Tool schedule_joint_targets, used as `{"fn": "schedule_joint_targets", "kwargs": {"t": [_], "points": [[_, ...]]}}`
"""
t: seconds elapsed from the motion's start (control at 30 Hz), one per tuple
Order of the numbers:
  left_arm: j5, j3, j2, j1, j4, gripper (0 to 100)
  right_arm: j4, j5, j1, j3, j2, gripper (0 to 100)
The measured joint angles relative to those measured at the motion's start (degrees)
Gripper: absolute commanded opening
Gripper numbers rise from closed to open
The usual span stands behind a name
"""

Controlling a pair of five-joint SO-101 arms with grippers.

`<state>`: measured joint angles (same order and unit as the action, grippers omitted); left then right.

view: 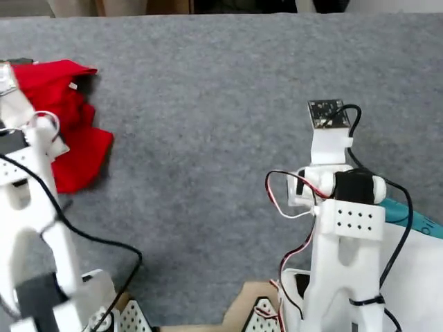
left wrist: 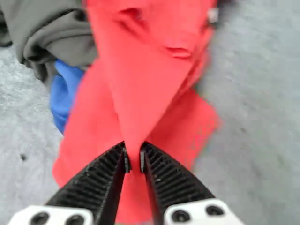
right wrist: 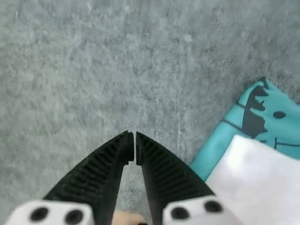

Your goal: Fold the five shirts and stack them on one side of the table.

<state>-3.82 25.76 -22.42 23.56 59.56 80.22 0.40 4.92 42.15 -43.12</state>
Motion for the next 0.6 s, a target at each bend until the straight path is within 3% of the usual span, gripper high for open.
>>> {"fn": "schedule_joint_targets", "kwargs": {"t": [0.23, 0.4, 0.6], "points": [[0.0, 2.7, -22.8, -19.3, 15.7, 2, -6.4, 0.0, 0.0, 0.0, 0.0, 2.3], [0.0, 11.4, -35.2, -38.3, 17.8, 3, -13.5, 0.0, 0.0, 0.1, 0.2, 2.3], [0.0, 13.2, -37.5, -54.2, 26.5, 21, -22.4, -0.1, -0.7, 0.2, 4.0, 3.7]]}}
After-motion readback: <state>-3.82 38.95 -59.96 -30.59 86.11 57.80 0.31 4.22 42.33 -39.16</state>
